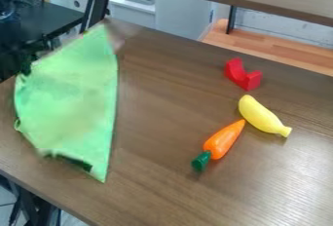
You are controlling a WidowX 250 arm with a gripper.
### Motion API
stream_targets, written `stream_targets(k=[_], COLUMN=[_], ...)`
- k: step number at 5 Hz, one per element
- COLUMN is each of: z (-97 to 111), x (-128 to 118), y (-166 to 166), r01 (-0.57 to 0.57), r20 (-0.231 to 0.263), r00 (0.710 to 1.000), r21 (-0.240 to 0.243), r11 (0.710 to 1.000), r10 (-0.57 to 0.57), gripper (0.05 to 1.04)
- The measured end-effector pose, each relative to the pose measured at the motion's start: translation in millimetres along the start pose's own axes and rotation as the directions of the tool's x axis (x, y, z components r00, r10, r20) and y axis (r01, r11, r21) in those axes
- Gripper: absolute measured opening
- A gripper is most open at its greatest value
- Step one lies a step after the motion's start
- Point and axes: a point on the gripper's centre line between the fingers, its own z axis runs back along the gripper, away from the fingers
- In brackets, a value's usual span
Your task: Fold the cloth from bottom right to top left
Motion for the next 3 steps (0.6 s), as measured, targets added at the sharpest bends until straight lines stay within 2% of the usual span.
stream_targets(k=[1, 2, 3], z=[6.5, 12.0, 16.3], x=[5.5, 6.9, 7.8], y=[3.7, 12.5, 8.4], r01=[-0.014, -0.014, 0.011], r20=[0.029, 0.038, 0.025], r00=[1.000, 0.999, 1.000], r21=[0.154, 0.289, 0.309], r11=[0.988, 0.957, 0.951], r10=[0.009, 0.003, -0.020], gripper=[0.458, 0.759, 0.993])
